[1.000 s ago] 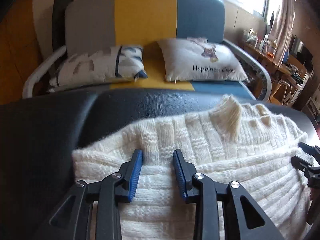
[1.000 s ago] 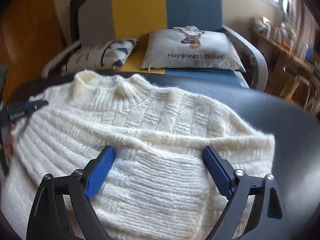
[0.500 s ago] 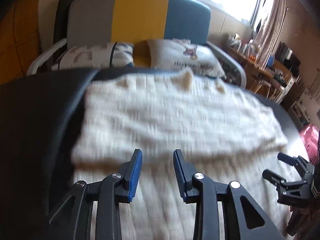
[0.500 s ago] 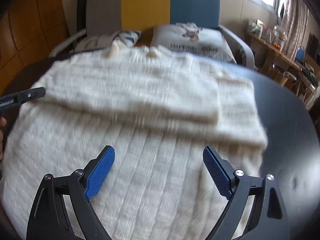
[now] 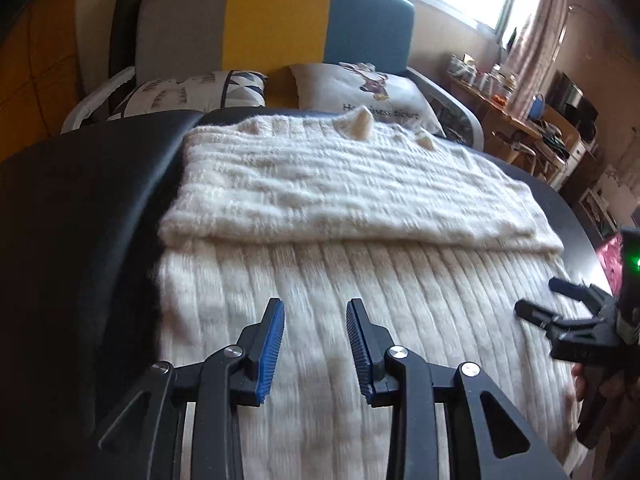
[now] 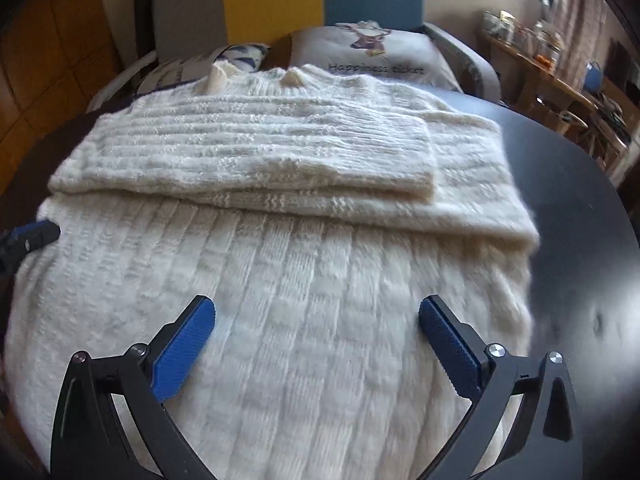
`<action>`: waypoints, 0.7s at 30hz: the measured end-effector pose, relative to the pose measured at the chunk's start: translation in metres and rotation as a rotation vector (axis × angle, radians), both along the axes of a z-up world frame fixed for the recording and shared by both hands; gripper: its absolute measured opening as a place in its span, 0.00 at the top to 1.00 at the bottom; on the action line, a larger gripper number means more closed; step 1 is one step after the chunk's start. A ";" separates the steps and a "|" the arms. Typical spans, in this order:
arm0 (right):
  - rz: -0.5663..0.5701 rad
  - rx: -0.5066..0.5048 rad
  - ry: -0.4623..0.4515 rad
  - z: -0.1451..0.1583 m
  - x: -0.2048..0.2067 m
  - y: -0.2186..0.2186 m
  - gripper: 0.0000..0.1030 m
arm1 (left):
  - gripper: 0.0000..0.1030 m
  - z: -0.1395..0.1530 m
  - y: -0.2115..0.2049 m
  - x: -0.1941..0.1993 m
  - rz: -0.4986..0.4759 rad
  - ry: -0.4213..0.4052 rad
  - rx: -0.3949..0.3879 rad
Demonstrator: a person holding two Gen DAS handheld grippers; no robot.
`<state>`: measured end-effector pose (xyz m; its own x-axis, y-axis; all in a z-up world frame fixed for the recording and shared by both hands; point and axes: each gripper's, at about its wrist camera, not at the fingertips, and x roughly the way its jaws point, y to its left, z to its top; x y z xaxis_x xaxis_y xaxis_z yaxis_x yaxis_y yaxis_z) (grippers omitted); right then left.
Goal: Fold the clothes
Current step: 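Move both open grippers over the sweater body toward its hem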
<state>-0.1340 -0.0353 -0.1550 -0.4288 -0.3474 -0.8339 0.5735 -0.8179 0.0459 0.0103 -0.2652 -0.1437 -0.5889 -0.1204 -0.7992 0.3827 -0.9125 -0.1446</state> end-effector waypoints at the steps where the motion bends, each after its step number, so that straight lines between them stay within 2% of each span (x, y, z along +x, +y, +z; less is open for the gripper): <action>1: 0.005 -0.006 0.012 0.003 0.009 0.004 0.00 | 0.69 0.000 0.004 0.005 -0.009 -0.001 -0.006; 5: 0.009 0.033 0.028 -0.002 0.039 0.020 0.00 | 0.69 -0.012 0.015 0.021 -0.007 -0.024 -0.040; 8: 0.000 0.013 0.022 0.000 0.049 0.032 0.00 | 0.69 -0.013 0.023 0.028 -0.005 -0.017 -0.076; 12: -0.013 -0.028 0.022 0.009 0.061 0.050 0.00 | 0.68 0.001 0.027 0.044 0.015 0.048 -0.042; 16: 0.008 -0.048 0.031 0.020 0.074 0.060 0.00 | 0.68 -0.010 0.031 0.050 0.009 -0.018 -0.065; 21: 0.015 0.023 -0.042 -0.003 0.082 0.059 0.00 | 0.68 -0.011 0.030 0.053 0.010 -0.032 -0.077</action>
